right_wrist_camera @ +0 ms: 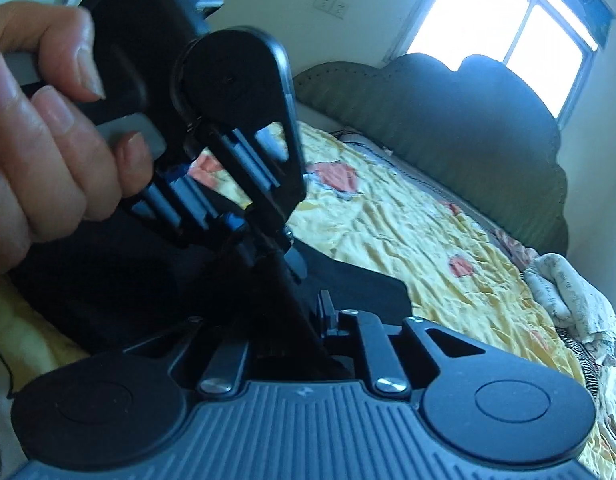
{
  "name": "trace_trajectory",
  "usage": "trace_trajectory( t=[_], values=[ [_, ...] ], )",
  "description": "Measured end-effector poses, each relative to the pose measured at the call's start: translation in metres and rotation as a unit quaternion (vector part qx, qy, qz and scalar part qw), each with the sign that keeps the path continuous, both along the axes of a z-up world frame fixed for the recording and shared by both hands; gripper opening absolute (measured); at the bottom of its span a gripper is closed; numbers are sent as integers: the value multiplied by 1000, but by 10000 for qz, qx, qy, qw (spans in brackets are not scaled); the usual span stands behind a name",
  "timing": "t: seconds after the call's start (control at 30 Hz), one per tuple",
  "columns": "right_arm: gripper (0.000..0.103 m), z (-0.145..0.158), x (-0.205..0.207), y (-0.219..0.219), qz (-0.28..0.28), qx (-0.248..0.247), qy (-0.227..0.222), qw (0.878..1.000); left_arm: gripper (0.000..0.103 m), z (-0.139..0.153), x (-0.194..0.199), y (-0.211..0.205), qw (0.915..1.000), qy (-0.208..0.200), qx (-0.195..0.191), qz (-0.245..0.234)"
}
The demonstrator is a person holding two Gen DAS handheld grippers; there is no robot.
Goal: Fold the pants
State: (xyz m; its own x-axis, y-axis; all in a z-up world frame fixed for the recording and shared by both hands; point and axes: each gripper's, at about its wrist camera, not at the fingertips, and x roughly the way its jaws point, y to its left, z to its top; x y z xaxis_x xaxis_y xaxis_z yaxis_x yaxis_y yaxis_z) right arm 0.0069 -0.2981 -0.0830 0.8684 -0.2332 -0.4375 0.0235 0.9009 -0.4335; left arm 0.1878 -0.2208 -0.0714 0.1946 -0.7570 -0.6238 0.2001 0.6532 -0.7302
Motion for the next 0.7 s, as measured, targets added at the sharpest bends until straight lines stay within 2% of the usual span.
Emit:
trace_trajectory(
  t=[0.33, 0.5, 0.7],
  values=[
    [12, -1, 5, 15, 252, 88, 34, 9996, 7, 22, -15, 15, 9927, -868, 836, -102],
    [12, 2, 5, 26, 395, 83, -25, 9992, 7, 37, -25, 23, 9809, -1438, 1298, -171],
    [12, 4, 7, 41, 601, 159, -61, 9980, 7, 46, -30, 29, 9660, -1882, 1758, -218]
  ],
)
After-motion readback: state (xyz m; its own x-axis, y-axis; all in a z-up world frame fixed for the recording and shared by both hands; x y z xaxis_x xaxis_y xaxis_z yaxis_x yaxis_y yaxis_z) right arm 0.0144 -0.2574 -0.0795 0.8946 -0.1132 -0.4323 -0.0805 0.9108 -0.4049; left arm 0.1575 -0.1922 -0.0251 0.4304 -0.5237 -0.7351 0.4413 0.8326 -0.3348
